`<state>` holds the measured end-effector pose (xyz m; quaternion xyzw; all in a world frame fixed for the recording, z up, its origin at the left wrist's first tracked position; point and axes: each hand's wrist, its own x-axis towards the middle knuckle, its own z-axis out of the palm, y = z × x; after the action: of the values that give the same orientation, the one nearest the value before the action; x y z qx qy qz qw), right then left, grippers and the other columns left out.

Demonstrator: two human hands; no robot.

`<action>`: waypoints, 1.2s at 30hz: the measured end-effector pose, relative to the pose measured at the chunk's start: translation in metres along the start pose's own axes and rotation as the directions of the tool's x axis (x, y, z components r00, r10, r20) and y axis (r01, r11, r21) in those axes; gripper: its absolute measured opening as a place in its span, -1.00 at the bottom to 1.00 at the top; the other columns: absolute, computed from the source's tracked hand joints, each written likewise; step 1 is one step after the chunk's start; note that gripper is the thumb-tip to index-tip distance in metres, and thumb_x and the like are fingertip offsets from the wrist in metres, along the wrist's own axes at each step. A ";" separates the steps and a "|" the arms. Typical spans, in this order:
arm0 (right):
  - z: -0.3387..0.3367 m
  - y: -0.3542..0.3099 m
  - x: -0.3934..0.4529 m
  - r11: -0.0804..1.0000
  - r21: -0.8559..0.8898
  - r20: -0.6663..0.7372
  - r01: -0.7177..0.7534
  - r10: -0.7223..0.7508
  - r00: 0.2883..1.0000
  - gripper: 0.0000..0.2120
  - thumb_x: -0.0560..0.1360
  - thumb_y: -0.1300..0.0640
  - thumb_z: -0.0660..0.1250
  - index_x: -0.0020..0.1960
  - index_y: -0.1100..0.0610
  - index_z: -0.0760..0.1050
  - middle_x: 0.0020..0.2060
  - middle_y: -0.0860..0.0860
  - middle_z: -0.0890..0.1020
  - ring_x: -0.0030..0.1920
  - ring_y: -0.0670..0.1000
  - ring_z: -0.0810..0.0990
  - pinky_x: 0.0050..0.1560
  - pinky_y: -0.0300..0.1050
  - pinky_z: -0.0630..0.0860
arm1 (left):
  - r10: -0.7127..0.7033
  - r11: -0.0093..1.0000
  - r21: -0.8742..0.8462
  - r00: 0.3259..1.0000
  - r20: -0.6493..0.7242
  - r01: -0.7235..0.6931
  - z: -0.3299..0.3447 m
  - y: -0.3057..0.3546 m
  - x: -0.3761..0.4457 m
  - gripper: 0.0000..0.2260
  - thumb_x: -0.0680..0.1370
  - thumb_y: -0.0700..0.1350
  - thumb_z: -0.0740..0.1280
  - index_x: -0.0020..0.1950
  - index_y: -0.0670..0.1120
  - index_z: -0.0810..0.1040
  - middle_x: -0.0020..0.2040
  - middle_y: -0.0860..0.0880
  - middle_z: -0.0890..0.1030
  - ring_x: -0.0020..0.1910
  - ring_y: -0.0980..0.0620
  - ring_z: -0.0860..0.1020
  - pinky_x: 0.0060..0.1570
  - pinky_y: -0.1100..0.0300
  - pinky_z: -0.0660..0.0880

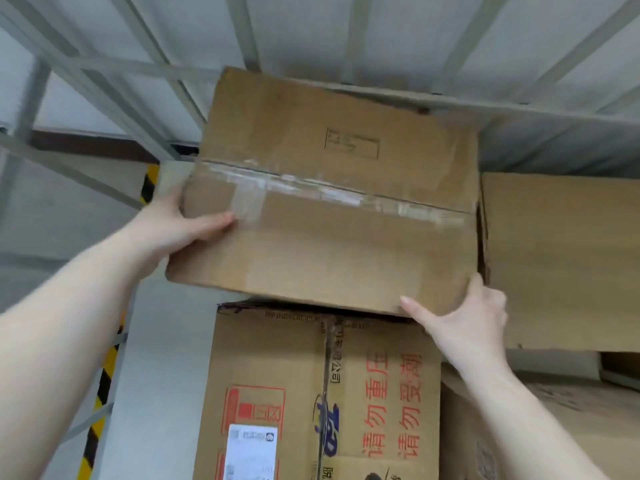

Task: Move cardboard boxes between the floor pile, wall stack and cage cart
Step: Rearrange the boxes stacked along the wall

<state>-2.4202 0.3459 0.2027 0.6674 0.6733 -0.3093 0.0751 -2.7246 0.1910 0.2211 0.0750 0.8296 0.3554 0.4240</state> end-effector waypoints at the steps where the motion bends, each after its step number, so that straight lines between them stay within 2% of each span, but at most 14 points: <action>1: 0.011 -0.007 0.001 0.999 -0.050 0.081 0.007 -0.003 0.997 0.15 0.26 -0.29 0.47 0.55 0.20 -0.08 0.44 0.17 0.10 0.45 0.21 0.11 0.39 0.13 0.22 | -0.045 0.998 0.046 0.999 0.016 0.045 0.016 -0.012 0.001 -0.42 0.31 0.06 0.53 0.24 0.02 0.37 0.11 0.03 0.56 0.06 0.01 0.54 0.02 0.16 0.46; 3: 0.026 -0.018 0.018 0.988 -0.154 0.092 0.008 0.006 0.996 0.27 0.22 -0.38 0.42 0.54 0.16 -0.28 0.50 0.19 -0.06 0.50 0.23 -0.01 0.42 0.26 0.08 | -0.109 0.992 0.061 0.992 -0.059 0.113 0.032 -0.036 0.007 -0.21 0.26 0.11 0.55 0.40 -0.04 0.30 0.30 -0.07 0.49 0.23 -0.10 0.48 0.09 0.09 0.42; 6: 0.036 -0.013 0.042 0.971 -0.236 0.067 0.020 -0.005 0.998 0.31 0.14 -0.54 0.30 0.50 -0.01 -0.43 0.52 0.21 -0.22 0.52 0.23 -0.13 0.41 0.37 -0.11 | -0.123 0.991 0.033 0.984 -0.132 0.128 0.046 -0.046 0.020 -0.23 0.32 0.05 0.53 0.44 -0.06 0.27 0.35 -0.08 0.45 0.27 -0.12 0.45 0.06 0.10 0.40; 9: 0.021 0.003 0.050 0.954 -0.295 0.031 0.047 -0.040 0.999 0.28 0.11 -0.59 0.20 0.50 -0.04 -0.42 0.50 0.23 -0.28 0.52 0.20 -0.25 0.41 0.34 -0.24 | -0.075 0.997 -0.006 0.993 -0.095 0.074 0.068 -0.047 0.014 -0.24 0.34 -0.01 0.53 0.44 -0.05 0.24 0.33 -0.03 0.45 0.21 -0.06 0.46 0.10 0.10 0.41; 12: 0.002 0.022 0.064 0.952 -0.302 0.009 0.044 -0.043 0.999 0.27 0.08 -0.58 0.11 0.52 0.01 -0.40 0.50 0.24 -0.30 0.51 0.18 -0.33 0.43 0.27 -0.30 | -0.051 0.999 -0.012 0.998 -0.045 0.051 0.095 -0.041 0.013 -0.26 0.33 -0.04 0.54 0.41 -0.06 0.25 0.20 0.06 0.45 0.14 0.00 0.46 0.13 0.12 0.41; 15: -0.003 0.026 0.072 0.950 -0.305 0.015 0.071 -0.070 0.997 0.22 0.19 -0.52 0.18 0.52 0.06 -0.39 0.48 0.27 -0.32 0.50 0.19 -0.35 0.45 0.16 -0.32 | -0.062 0.996 -0.072 0.997 -0.055 0.058 0.106 -0.034 0.019 -0.32 0.32 -0.05 0.56 0.34 -0.03 0.29 0.13 0.05 0.47 0.09 0.00 0.47 0.05 0.11 0.42; 20: 0.003 0.029 0.075 0.939 -0.338 0.022 0.067 -0.063 0.998 0.20 0.26 -0.51 0.19 0.50 0.08 -0.44 0.47 0.25 -0.37 0.49 0.20 -0.38 0.44 0.15 -0.36 | -0.089 0.995 -0.039 0.995 -0.042 0.088 0.104 -0.031 0.020 -0.28 0.32 -0.04 0.55 0.38 -0.06 0.27 0.24 -0.02 0.48 0.20 -0.10 0.47 0.16 0.02 0.45; 23: 0.003 0.027 0.076 0.938 -0.343 0.031 0.044 -0.035 0.999 0.21 0.26 -0.52 0.18 0.49 0.09 -0.46 0.47 0.25 -0.38 0.48 0.20 -0.40 0.43 0.16 -0.37 | -0.085 0.996 -0.017 0.992 -0.094 0.084 0.106 -0.026 0.020 -0.26 0.32 -0.06 0.56 0.41 -0.06 0.28 0.33 -0.06 0.46 0.28 -0.12 0.45 0.19 0.05 0.41; 25: 0.002 0.024 0.074 0.939 -0.340 0.044 0.046 -0.033 0.998 0.21 0.27 -0.53 0.18 0.49 0.08 -0.47 0.46 0.25 -0.39 0.48 0.20 -0.41 0.43 0.15 -0.37 | -0.046 0.997 0.054 0.985 -0.169 0.056 0.111 -0.022 0.016 -0.18 0.33 -0.05 0.56 0.48 -0.06 0.20 0.39 -0.07 0.41 0.34 -0.13 0.41 0.27 0.02 0.37; 26: 0.000 0.023 0.073 0.939 -0.340 0.051 0.047 -0.031 0.998 0.21 0.26 -0.54 0.18 0.49 0.08 -0.47 0.46 0.24 -0.39 0.48 0.19 -0.41 0.44 0.14 -0.37 | 0.008 0.987 0.157 0.979 -0.204 0.024 0.114 -0.020 0.010 -0.14 0.35 -0.03 0.54 0.51 -0.05 0.13 0.43 -0.07 0.37 0.37 -0.14 0.38 0.30 -0.02 0.35; 28: -0.007 0.019 0.070 0.944 -0.328 0.072 0.039 -0.016 0.997 0.23 0.25 -0.53 0.21 0.49 0.06 -0.46 0.47 0.23 -0.38 0.49 0.19 -0.39 0.45 0.12 -0.33 | 0.139 0.899 0.437 0.964 -0.226 -0.027 0.118 -0.017 -0.008 -0.06 0.37 0.03 0.51 0.55 -0.02 -0.02 0.50 -0.09 0.25 0.43 -0.17 0.29 0.34 -0.11 0.32; 30: -0.017 0.014 0.062 0.952 -0.305 0.094 0.029 0.000 0.996 0.23 0.25 -0.50 0.28 0.52 0.03 -0.41 0.48 0.21 -0.36 0.50 0.19 -0.34 0.48 0.13 -0.25 | 0.188 0.821 0.569 0.966 -0.176 -0.056 0.119 -0.015 -0.034 -0.02 0.36 0.09 0.49 0.56 -0.01 -0.10 0.53 -0.09 0.18 0.47 -0.16 0.23 0.35 -0.14 0.31; 33: -0.029 0.007 0.032 0.921 -0.364 0.114 0.136 -0.101 0.988 0.13 0.27 -0.49 0.27 0.56 -0.02 -0.25 0.52 0.16 -0.26 0.52 0.19 -0.26 0.50 0.17 -0.15 | 0.153 0.816 0.575 0.982 -0.112 -0.062 0.114 -0.012 -0.078 -0.18 0.42 0.17 0.40 0.55 0.01 0.05 0.50 -0.03 0.27 0.44 -0.13 0.30 0.31 -0.09 0.37; 36: -0.052 0.009 -0.018 0.935 -0.283 0.185 0.214 -0.166 0.969 0.04 0.32 -0.47 0.24 0.56 -0.04 -0.18 0.55 0.07 -0.16 0.54 0.11 -0.20 0.50 0.16 -0.12 | 0.091 0.770 0.638 0.993 -0.077 -0.021 0.102 -0.010 -0.136 -0.33 0.46 0.17 0.35 0.51 0.04 0.19 0.45 0.00 0.36 0.40 -0.09 0.37 0.27 -0.02 0.41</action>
<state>-2.3934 0.3567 0.2502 0.5531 0.7659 -0.2610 0.1984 -2.5604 0.1795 0.2636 0.2202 0.9189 0.0703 0.3196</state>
